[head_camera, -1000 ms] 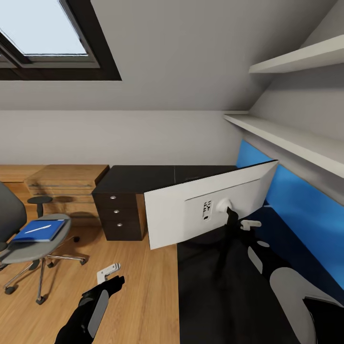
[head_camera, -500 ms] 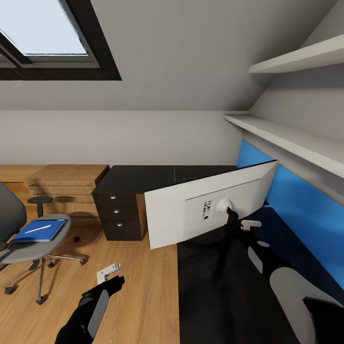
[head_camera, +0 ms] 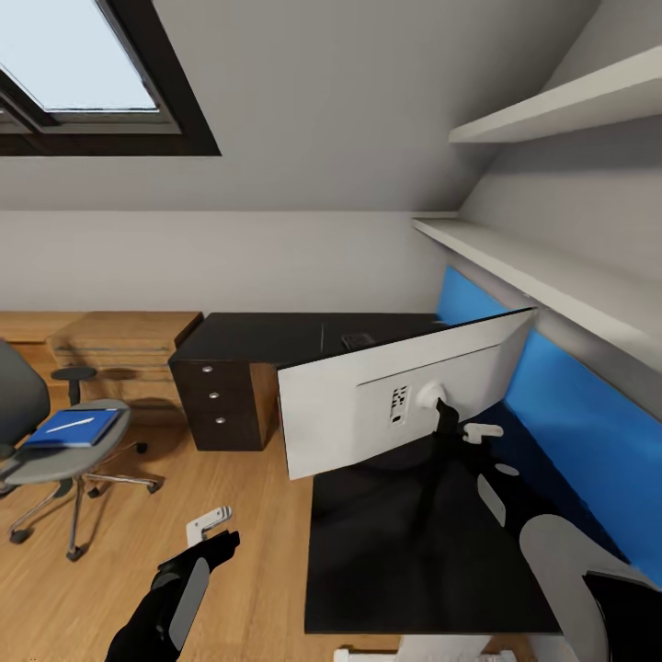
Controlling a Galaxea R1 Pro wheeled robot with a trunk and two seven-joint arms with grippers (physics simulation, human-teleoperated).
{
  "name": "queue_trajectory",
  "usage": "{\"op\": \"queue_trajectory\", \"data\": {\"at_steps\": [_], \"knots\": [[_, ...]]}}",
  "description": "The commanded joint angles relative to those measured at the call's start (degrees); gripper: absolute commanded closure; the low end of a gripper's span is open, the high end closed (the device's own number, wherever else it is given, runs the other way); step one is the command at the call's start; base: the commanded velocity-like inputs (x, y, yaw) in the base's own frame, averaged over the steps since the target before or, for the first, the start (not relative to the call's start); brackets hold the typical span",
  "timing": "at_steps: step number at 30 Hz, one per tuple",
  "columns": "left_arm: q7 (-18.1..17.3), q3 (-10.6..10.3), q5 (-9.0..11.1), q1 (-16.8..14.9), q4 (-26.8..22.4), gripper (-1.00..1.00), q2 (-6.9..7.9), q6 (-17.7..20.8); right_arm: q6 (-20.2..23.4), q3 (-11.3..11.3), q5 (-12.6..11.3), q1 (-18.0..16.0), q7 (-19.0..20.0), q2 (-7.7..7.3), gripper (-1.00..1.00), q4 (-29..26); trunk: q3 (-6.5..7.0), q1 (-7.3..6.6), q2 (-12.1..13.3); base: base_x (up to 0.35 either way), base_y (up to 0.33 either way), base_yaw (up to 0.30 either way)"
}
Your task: In the bedroom, organize the workspace by keeping the computer under the desk, ensuring the monitor is on the desk, placing the keyboard on the desk next to the monitor, placing the mouse on the desk next to the keyboard, moving the folder from the swivel chair onto the desk next to the mouse, stacking the notebook on top of the folder with the pen on top of the notebook, and positioning the swivel chair next to the desk.
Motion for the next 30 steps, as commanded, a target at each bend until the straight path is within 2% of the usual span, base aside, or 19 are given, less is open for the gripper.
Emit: {"op": "queue_trajectory", "data": {"at_steps": [1, 10, 24, 30], "knots": [[0.33, 0.10, 0.61, -0.03, -0.12, -1.00, -0.05, 0.26, -0.14, -0.69, -0.12, -0.07, 0.41, 0.01, 1.00, 0.08, -0.12, 0.01, -0.13, -0.191, -0.245, 0.000], [0.33, 0.10, 0.52, -0.01, -0.12, -1.00, -0.05, 0.30, -0.14, -0.69, -0.12, -0.07, 0.41, 0.01, 1.00, 0.08, -0.12, 0.01, -0.13, -0.039, -0.227, 0.000], [0.33, 0.10, 0.48, -0.05, -0.12, -1.00, -0.04, 0.37, -0.14, -0.67, -0.12, -0.08, 0.41, 0.01, 1.00, 0.08, -0.12, 0.01, -0.13, 0.002, -0.010, 0.000], [0.33, 0.10, 0.44, -0.03, -0.12, -1.00, -0.05, 0.27, -0.14, -0.67, -0.12, -0.07, 0.41, 0.01, 1.00, 0.08, -0.12, 0.01, -0.13, 0.195, 0.112, 0.000]]}}
